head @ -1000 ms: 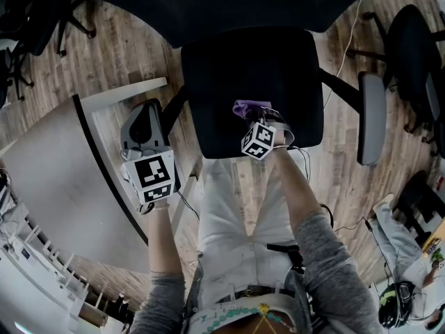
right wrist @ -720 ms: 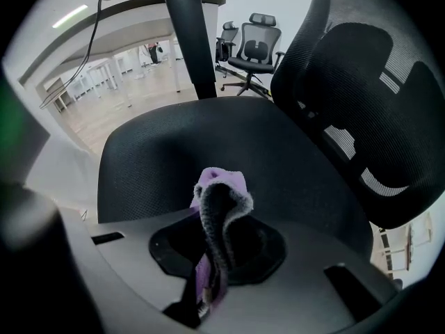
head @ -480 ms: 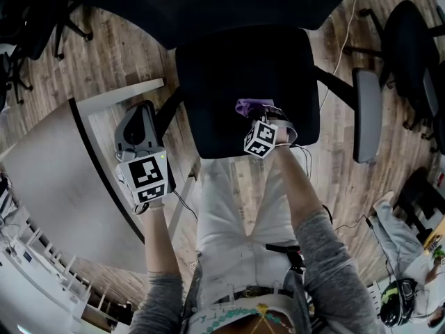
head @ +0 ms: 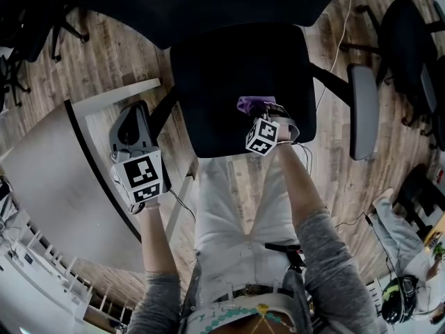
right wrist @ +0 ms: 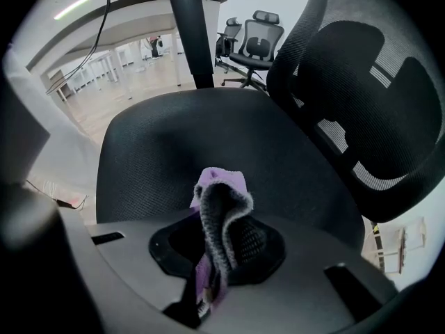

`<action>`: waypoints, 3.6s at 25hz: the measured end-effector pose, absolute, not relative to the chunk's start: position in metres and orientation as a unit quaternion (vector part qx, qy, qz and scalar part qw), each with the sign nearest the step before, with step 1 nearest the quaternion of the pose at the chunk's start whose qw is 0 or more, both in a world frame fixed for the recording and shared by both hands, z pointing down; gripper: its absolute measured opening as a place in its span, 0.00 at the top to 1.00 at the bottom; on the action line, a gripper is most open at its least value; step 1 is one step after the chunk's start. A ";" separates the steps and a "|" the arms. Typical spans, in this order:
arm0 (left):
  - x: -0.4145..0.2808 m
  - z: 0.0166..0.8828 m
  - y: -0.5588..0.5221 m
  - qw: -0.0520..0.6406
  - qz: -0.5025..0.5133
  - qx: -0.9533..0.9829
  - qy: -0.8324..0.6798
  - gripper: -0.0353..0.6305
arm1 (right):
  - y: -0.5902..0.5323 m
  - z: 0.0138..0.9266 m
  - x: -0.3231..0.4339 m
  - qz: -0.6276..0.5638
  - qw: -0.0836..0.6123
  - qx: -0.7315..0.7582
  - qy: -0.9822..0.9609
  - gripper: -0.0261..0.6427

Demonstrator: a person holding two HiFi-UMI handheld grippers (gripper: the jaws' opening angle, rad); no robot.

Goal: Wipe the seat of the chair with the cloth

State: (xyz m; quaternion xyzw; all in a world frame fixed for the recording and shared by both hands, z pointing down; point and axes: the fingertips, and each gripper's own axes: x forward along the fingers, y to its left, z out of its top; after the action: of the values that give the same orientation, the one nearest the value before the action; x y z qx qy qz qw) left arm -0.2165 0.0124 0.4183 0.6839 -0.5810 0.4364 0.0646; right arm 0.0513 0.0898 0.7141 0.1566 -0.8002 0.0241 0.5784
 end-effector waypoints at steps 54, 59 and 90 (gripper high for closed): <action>-0.215 0.418 0.012 0.058 0.446 0.679 -0.580 0.95 | 0.074 0.698 0.172 0.064 0.596 0.243 -0.762 0.88; -0.214 0.417 0.012 0.060 0.445 0.680 -0.580 0.95 | 0.074 0.695 0.183 0.072 0.594 0.253 -0.760 0.88; -0.214 0.421 0.016 0.050 0.455 0.672 -0.582 0.95 | 0.078 0.682 0.193 0.153 0.556 0.321 -0.751 0.88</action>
State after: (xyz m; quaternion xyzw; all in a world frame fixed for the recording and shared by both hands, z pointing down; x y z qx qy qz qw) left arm -0.2139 0.0159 0.4212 0.6724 -0.5819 0.4548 0.0500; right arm 0.1927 0.0778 0.6818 0.3214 -0.7511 0.1529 0.5560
